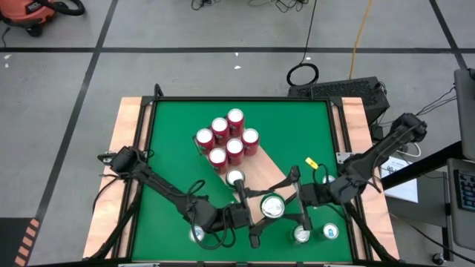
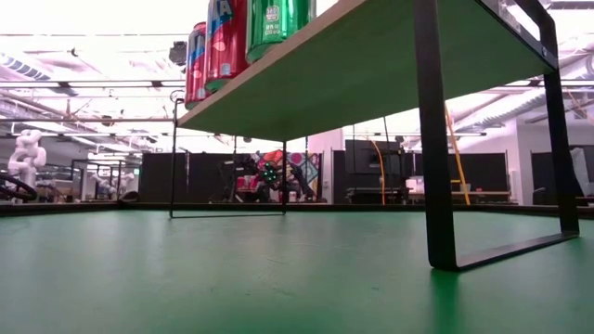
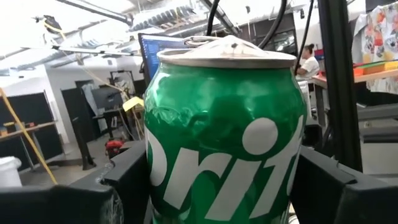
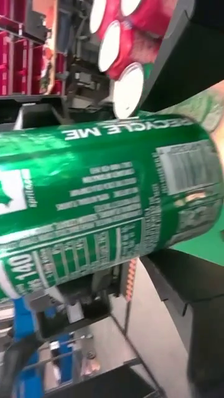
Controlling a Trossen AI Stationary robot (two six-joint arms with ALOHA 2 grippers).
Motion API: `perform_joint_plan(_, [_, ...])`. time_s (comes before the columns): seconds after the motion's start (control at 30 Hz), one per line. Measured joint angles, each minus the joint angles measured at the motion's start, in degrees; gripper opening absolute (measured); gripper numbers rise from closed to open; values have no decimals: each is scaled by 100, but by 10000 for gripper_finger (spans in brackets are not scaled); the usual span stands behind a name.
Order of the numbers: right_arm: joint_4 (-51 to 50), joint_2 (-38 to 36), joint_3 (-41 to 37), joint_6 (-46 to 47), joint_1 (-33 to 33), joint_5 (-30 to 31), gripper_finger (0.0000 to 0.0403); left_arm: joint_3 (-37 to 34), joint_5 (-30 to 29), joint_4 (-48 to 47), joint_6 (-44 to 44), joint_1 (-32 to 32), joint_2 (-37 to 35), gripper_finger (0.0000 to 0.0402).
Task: Place canned beverage on shelf
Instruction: Put the green soda can on the shelf aligned with the other green soda can
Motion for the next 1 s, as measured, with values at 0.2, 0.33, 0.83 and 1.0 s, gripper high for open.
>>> perform_joint_plan(0.2, [-609, -251, 0, 110, -5, 152, 359, -4, -198, -35, -79, 26, 0, 285])
perform_joint_plan(0.33, [-1316, -443, 280, 263, 33, 263, 359, 6, -515, 16, -248, 26, -5, 285])
perform_joint_plan(0.83, [-3017, -215, 2201, -228, 95, 373, 359, 20, -544, -207, -626, 211, -20, 286])
perform_joint_plan(1.0, [-3102, -84, 2345, -456, 73, 155, 359, 20, -538, -381, -813, 310, -20, 286])
